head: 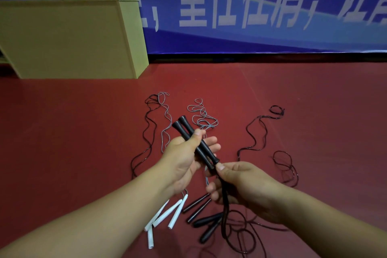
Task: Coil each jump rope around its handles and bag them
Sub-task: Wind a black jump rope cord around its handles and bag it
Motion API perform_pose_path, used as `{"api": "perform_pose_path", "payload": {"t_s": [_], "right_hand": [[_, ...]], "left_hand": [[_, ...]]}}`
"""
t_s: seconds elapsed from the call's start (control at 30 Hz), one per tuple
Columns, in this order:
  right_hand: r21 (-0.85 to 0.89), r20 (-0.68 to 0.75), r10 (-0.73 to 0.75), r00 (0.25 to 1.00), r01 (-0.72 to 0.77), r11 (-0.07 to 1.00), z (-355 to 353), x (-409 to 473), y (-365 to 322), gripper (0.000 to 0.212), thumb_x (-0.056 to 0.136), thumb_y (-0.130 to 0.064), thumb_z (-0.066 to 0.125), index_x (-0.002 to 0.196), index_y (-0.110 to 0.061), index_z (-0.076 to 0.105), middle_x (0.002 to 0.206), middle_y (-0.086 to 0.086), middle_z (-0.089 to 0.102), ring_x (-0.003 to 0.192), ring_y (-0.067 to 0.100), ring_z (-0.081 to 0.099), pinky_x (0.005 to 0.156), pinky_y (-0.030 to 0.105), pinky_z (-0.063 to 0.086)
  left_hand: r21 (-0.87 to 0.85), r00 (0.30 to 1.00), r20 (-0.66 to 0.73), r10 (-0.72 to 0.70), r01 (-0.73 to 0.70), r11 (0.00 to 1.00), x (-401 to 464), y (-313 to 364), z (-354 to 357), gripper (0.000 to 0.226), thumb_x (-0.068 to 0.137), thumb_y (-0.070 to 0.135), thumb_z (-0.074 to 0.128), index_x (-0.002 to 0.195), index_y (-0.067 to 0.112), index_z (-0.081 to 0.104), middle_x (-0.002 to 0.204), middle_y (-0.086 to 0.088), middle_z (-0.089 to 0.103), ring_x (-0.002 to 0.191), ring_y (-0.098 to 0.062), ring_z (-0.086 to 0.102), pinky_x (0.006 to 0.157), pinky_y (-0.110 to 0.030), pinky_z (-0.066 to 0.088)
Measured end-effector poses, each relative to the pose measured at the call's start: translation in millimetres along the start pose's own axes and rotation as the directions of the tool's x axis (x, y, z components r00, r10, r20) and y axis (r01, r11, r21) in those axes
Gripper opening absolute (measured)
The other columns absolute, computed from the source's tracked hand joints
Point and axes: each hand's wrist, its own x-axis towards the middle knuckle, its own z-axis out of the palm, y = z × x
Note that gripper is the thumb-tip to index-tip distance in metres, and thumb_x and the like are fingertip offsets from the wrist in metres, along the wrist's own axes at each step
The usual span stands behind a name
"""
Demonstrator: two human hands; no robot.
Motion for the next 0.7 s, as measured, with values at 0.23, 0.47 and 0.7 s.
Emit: {"api": "perform_pose_path", "payload": {"t_s": [0.23,0.47,0.7], "right_hand": [[-0.144,0.03,0.0,1.0,0.005,0.99,-1.3,-1.9,-2.8,0.037,0.104,-0.032,0.04,0.095,-0.008,0.067,0.064,0.004,0.059,0.073,0.026,0.059,0.075,0.035,0.05],[-0.467,0.041,0.049,0.998,-0.024,0.884,-23.3,-9.5,-0.4,0.034,0.1,-0.033,0.049,0.074,-0.011,0.053,0.059,0.004,0.051,0.055,0.016,0.056,0.054,0.019,0.045],[-0.66,-0.064,-0.15,0.987,0.071,0.748,-50.0,-13.7,-17.3,0.048,0.087,-0.055,0.059,0.082,-0.007,0.06,0.064,-0.001,0.045,0.058,0.013,0.04,0.054,0.026,0.036]], "left_hand": [[0.21,0.988,-0.008,0.151,-0.146,0.967,0.1,5.5,-3.3,0.015,0.102,0.019,0.05,0.097,0.007,0.057,0.073,-0.005,0.066,0.065,-0.022,0.07,0.07,-0.041,0.06],[0.729,0.876,0.123,0.466,-0.399,0.557,12.5,27.4,-44.3,0.011,0.099,0.015,0.055,0.089,0.021,0.054,0.072,-0.002,0.063,0.057,-0.012,0.066,0.058,-0.034,0.055],[0.924,0.922,0.295,0.25,-0.342,0.171,8.5,22.3,-50.8,0.008,0.098,0.028,0.054,0.092,0.023,0.052,0.071,0.0,0.068,0.06,-0.015,0.07,0.064,-0.042,0.058]]}}
